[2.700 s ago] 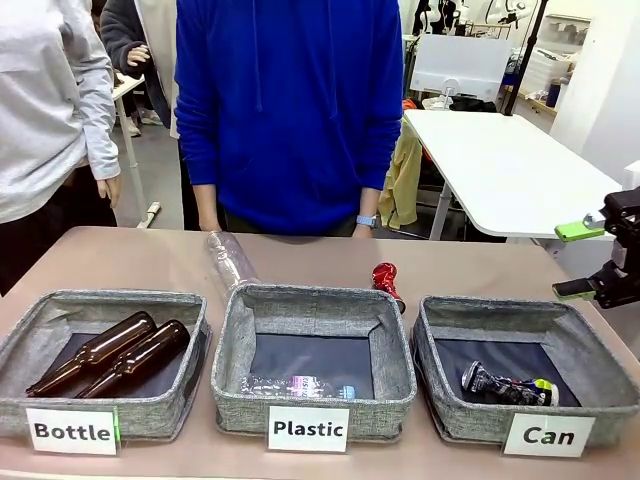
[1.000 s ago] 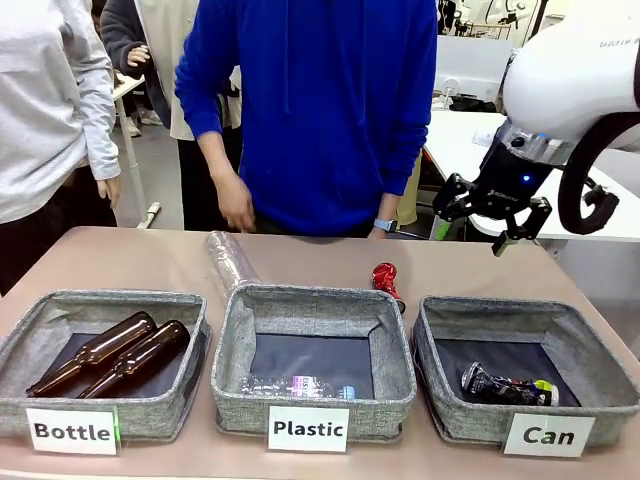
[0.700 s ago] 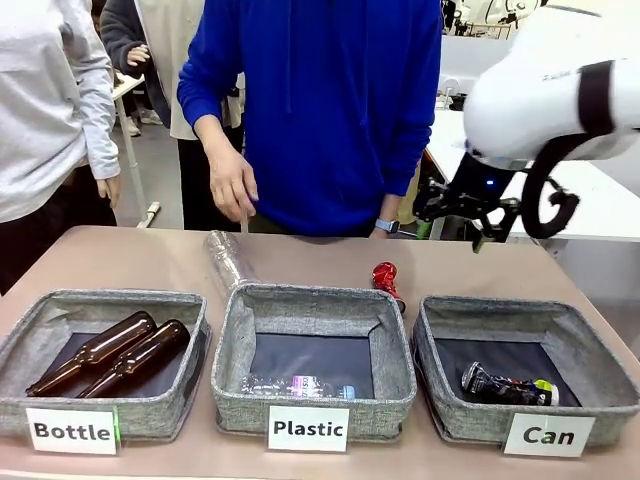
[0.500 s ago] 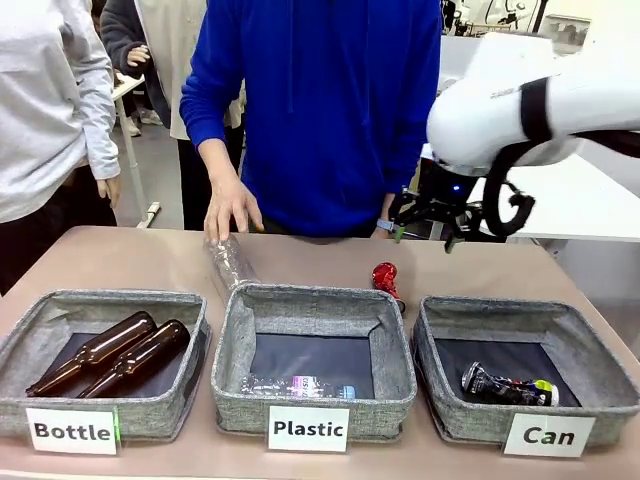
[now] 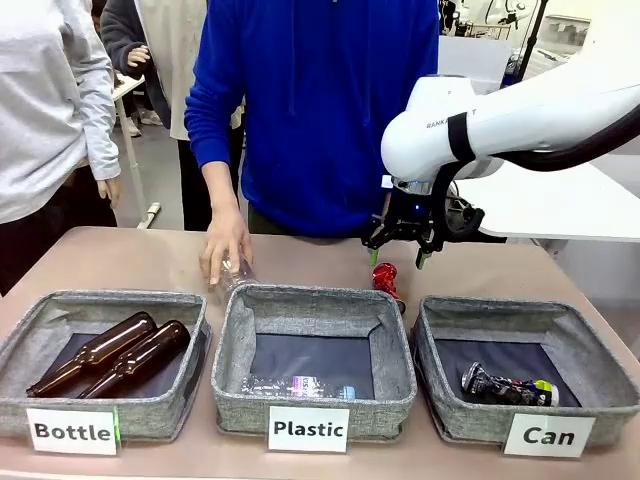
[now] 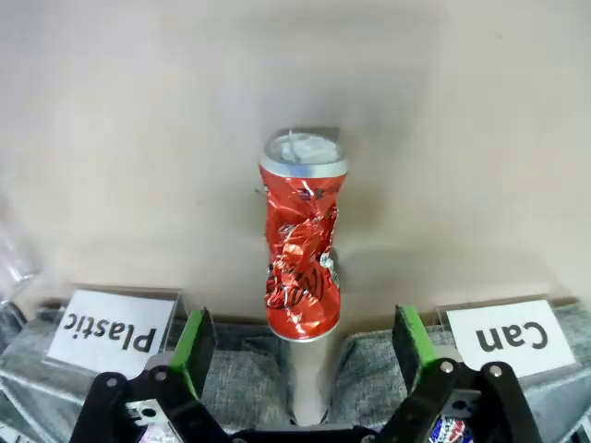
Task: Sort the can waste into the basket.
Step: Pick up the can waste from the table and place it in the right Fabric basket.
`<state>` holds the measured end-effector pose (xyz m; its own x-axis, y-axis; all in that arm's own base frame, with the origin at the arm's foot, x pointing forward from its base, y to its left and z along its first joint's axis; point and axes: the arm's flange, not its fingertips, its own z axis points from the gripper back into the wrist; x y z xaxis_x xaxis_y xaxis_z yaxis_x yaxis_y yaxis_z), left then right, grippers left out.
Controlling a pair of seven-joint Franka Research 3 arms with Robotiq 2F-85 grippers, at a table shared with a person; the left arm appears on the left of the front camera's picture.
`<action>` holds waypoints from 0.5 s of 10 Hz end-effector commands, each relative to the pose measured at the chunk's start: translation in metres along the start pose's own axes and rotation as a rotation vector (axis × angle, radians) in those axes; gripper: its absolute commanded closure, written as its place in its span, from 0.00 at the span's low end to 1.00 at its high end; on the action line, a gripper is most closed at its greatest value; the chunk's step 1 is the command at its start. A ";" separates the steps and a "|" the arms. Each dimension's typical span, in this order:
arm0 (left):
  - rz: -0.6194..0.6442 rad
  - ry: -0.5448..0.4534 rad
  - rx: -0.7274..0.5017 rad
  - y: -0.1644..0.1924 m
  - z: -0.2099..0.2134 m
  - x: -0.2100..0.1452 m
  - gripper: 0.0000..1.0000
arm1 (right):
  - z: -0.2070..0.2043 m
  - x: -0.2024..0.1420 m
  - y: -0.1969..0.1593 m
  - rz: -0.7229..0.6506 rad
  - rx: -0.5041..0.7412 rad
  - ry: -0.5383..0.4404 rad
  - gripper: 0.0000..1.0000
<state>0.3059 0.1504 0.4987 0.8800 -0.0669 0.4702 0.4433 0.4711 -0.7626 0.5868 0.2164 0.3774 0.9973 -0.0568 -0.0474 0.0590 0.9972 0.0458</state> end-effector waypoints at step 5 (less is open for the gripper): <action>-0.012 -0.001 0.002 0.000 -0.001 -0.002 0.02 | -0.067 0.034 0.003 0.054 -0.063 0.050 0.00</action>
<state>0.3059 0.1504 0.4986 0.8801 -0.0669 0.4700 0.4431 0.4709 -0.7628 0.6044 0.2174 0.3058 0.9933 -0.0231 -0.1129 0.0231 0.9997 -0.0014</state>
